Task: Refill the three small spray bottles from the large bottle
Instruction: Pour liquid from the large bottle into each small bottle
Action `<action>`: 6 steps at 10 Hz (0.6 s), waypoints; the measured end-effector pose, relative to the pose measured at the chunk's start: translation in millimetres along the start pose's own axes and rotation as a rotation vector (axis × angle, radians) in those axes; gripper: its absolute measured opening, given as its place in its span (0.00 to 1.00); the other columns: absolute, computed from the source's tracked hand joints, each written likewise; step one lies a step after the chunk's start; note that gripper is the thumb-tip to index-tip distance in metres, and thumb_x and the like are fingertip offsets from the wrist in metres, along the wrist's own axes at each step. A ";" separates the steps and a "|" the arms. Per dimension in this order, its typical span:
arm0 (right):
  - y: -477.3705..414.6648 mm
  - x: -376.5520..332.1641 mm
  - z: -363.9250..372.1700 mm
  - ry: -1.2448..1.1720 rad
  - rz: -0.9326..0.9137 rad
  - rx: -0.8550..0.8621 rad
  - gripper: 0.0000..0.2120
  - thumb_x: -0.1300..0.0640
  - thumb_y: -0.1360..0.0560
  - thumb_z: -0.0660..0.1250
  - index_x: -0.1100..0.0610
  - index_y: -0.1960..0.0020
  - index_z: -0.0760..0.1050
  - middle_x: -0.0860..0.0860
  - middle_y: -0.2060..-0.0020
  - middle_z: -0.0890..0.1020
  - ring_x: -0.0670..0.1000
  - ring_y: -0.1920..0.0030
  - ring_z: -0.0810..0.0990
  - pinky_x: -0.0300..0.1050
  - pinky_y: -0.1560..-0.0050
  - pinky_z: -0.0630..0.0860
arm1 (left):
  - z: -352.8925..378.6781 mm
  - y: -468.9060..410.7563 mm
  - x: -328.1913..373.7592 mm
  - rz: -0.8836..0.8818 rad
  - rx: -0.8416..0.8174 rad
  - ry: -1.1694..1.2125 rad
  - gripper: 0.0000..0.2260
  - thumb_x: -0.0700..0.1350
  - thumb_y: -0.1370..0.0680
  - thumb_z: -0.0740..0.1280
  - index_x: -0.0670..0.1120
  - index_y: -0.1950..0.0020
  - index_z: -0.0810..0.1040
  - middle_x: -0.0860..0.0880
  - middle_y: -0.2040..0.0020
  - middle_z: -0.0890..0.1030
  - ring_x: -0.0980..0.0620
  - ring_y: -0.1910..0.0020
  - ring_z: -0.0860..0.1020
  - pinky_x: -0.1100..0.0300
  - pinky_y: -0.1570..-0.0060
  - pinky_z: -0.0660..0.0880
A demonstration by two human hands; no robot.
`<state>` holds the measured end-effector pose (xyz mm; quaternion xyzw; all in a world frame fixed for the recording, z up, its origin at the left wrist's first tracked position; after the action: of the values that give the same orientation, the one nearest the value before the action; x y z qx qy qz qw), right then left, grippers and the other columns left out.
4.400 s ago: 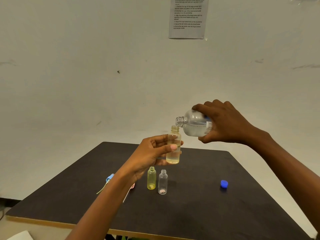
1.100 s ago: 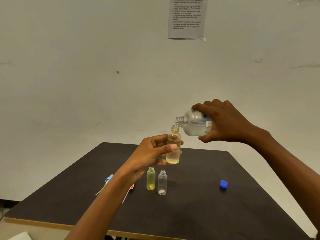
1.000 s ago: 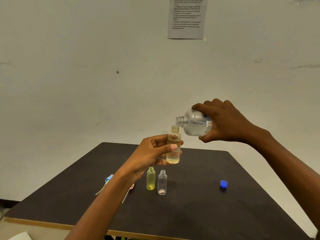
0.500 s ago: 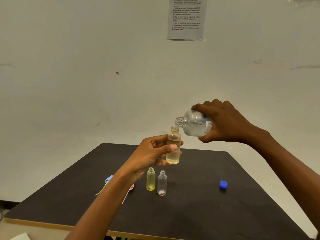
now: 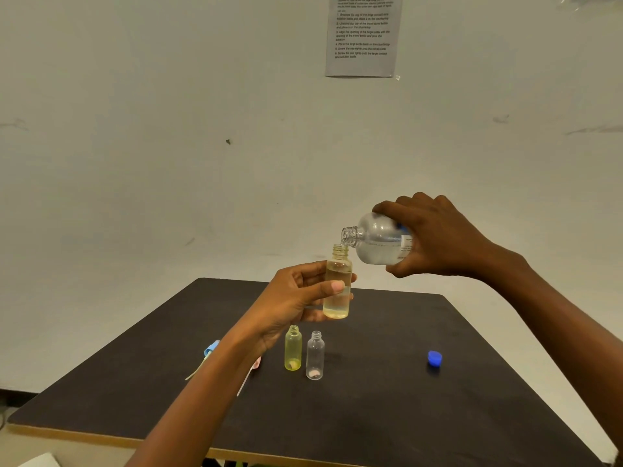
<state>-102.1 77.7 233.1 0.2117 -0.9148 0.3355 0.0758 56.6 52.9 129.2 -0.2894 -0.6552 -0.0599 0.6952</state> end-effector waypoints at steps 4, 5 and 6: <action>-0.3 1.7 0.9 -0.011 -0.001 -0.006 0.35 0.42 0.42 0.71 0.49 0.37 0.67 0.46 0.56 0.72 0.50 0.56 0.67 0.45 0.55 0.60 | -0.6 -1.2 0.7 -0.001 -0.004 -0.024 0.15 0.41 0.25 0.67 0.48 0.38 0.76 0.50 0.45 0.83 0.49 0.47 0.82 0.52 0.49 0.80; 0.5 1.8 0.7 -0.007 -0.007 -0.002 0.36 0.41 0.42 0.70 0.49 0.37 0.67 0.49 0.54 0.75 0.50 0.56 0.68 0.45 0.55 0.60 | 0.4 -1.7 0.7 -0.002 -0.004 -0.024 0.15 0.41 0.25 0.67 0.48 0.38 0.76 0.50 0.45 0.83 0.49 0.47 0.82 0.52 0.49 0.80; 0.6 1.4 0.1 -0.001 -0.004 -0.013 0.35 0.44 0.40 0.74 0.50 0.36 0.67 0.49 0.53 0.75 0.50 0.55 0.67 0.45 0.55 0.59 | 0.5 -2.2 0.6 -0.004 -0.003 -0.024 0.15 0.41 0.25 0.67 0.48 0.38 0.76 0.50 0.45 0.83 0.49 0.47 0.82 0.52 0.49 0.80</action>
<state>-103.6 77.6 233.1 0.2132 -0.9166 0.3292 0.0772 55.3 51.5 130.5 -0.2896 -0.6642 -0.0588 0.6867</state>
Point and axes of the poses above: each hand's wrist, its own y-axis away from the middle knuckle, its own z-axis out of the palm, x = y × z, the point moved 7 cm from there along -y, towards the middle knuckle
